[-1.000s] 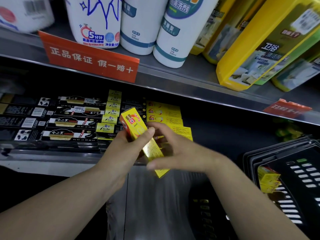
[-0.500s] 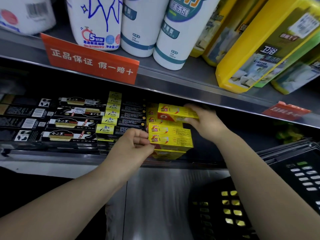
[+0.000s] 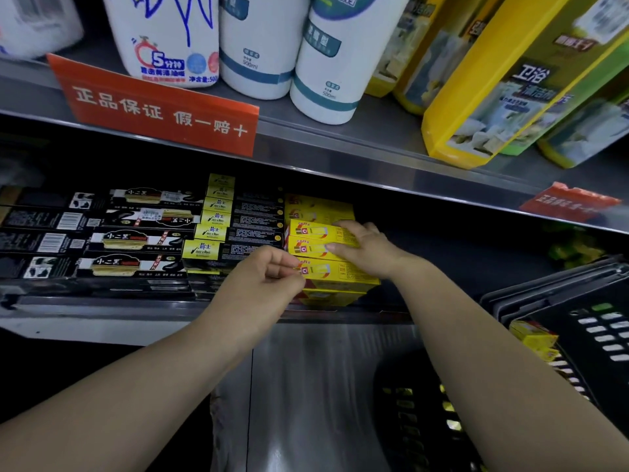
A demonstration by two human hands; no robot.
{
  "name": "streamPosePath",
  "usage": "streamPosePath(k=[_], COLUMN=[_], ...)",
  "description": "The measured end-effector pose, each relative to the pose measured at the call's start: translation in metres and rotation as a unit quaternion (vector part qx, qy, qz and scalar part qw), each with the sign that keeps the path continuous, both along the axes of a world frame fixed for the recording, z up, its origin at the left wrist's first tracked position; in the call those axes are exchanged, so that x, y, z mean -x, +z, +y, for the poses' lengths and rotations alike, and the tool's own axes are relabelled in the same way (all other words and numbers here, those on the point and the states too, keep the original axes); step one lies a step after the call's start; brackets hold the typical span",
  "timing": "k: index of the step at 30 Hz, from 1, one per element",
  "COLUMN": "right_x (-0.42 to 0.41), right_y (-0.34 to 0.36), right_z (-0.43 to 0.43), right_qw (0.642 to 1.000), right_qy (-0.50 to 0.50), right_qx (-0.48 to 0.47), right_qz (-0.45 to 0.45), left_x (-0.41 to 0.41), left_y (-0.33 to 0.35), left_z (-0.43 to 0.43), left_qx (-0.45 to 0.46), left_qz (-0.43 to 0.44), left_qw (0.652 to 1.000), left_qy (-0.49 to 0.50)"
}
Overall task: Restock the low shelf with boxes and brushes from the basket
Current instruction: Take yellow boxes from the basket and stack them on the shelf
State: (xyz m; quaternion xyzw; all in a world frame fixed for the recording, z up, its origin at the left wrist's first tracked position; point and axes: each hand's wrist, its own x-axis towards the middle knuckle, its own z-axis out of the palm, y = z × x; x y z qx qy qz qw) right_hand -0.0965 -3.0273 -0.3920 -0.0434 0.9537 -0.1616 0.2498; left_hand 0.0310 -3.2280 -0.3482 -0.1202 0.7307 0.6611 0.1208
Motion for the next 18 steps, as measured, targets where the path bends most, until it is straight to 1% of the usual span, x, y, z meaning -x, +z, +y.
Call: streamPosePath(k=[3, 7, 9, 12, 15, 17, 18], right_x=[-0.01, -0.031, -0.053, -0.094, -0.134, -0.155, -0.163], right_y=[0.005, 0.039, 0.062, 0.093, 0.113, 0.12, 0.12], right_z=[-0.002, 0.005, 0.017, 0.042, 0.071, 0.095, 0.107], right_qw=[0.999, 0.998, 0.996, 0.986, 0.964, 0.942, 0.932], right_qy=[-0.023, -0.035, -0.023, -0.028, -0.065, -0.115, -0.147], right_qx=[0.021, 0.024, 0.052, 0.124, 0.19, 0.223, 0.237], right_qz=[0.014, 0.047, 0.072, 0.111, 0.173, 0.222, 0.233], left_x=[-0.002, -0.007, -0.01, -0.017, -0.026, -0.03, -0.03], left_y=[0.006, 0.017, 0.025, 0.038, 0.049, 0.056, 0.06], left_z=[0.007, 0.024, 0.036, 0.063, 0.099, 0.124, 0.137], left_qx=[-0.003, 0.01, 0.018, 0.023, 0.039, 0.079, 0.108], left_qz=[0.002, 0.033, 0.064, 0.124, 0.186, 0.243, 0.279], left_qw=[1.0, 0.999, 0.996, 0.986, 0.964, 0.938, 0.919], left_qy=[-0.005, -0.036, -0.06, -0.11, -0.185, -0.233, -0.255])
